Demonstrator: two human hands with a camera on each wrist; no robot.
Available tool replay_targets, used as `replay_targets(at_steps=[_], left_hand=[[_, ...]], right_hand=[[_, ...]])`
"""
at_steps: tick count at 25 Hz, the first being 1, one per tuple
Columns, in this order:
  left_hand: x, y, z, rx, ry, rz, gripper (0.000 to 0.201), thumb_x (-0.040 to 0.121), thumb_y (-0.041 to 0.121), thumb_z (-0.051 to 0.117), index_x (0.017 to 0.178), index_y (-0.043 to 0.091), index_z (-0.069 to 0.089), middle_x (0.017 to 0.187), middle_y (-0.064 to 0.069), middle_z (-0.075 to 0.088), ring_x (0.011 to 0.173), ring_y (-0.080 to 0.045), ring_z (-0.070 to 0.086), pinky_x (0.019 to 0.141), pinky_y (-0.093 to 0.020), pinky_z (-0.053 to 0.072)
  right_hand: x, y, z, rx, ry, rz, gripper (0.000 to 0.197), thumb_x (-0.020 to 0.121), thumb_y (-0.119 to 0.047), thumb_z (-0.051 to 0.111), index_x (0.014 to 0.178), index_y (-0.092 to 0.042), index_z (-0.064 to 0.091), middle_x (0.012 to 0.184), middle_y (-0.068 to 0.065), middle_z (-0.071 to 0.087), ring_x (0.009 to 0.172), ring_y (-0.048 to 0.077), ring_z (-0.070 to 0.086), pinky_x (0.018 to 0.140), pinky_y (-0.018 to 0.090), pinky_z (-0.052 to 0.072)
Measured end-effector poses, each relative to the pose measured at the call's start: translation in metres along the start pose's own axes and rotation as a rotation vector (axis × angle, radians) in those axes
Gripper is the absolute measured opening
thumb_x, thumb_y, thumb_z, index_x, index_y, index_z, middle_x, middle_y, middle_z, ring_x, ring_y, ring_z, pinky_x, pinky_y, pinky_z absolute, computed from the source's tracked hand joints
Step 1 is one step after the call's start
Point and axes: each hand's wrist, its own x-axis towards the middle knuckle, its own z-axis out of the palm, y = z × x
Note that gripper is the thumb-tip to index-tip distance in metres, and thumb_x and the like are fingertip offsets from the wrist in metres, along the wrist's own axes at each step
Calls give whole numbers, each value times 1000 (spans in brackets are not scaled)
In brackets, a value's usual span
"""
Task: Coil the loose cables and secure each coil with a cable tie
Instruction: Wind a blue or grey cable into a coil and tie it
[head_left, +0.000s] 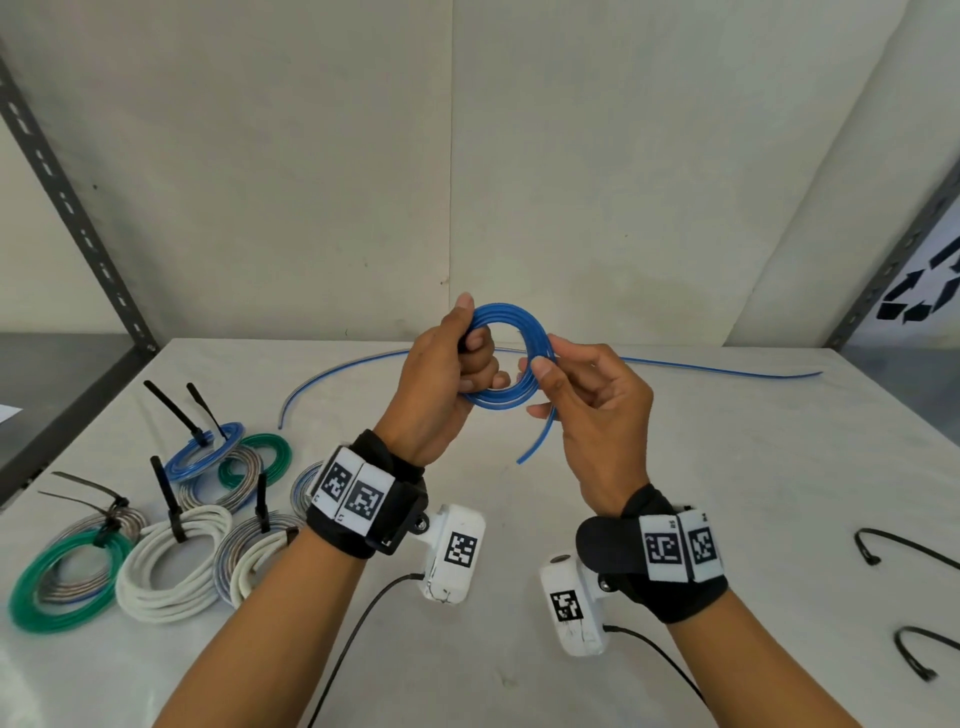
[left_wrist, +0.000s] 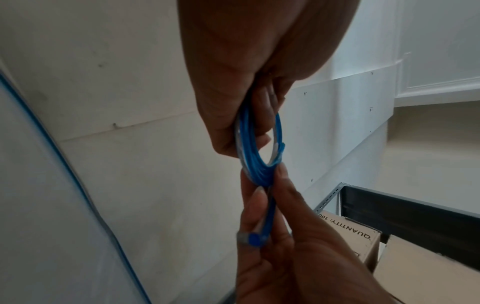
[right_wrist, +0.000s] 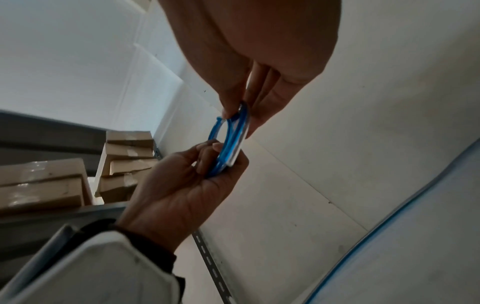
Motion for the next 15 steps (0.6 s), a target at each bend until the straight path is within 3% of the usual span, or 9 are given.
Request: replay_targets(at_steps=[4,6,8,11,15], left_hand=[[0,-4,2,-78,-55,-49,46,107,43,36,73,14,47,57,2,26,51,-12,28,66,-28,49],[0,-2,-2,117,-83,-33,42,105,41,42,89,7,59,66,-5,47,61,-16,52,72,-29,55],[0,1,-10,387,-90,7,30,101,31,57,109,4,66,87,-10,70,84,-21,71,80,-32,60],[-2,3,-19,428,-107,33,21,92,12,69,111,3,71,95,-15,77,91,-26,75,80,-36,62],[-4,1,-12,374,-52,52,19,88,10,71,105,1,73,93,-18,77,87,-27,76,77,-33,63]], right_hand=[[4,-4,-5,31,19,35,22,91,-5,69,114,-8,69,99,9,78,91,25,75,60,29,60],[6,-5,-9,36,43,35,23,91,-6,69,114,-8,69,99,10,78,90,25,75,60,28,59],[9,-6,-14,33,66,25,24,91,-7,69,115,-6,69,100,12,77,90,26,75,60,27,58],[12,-6,-19,40,100,10,26,92,-9,69,117,-2,67,101,14,77,89,27,75,60,27,58],[12,-4,-20,-6,86,-29,26,99,-13,61,123,-6,66,106,11,76,97,24,74,64,29,60]])
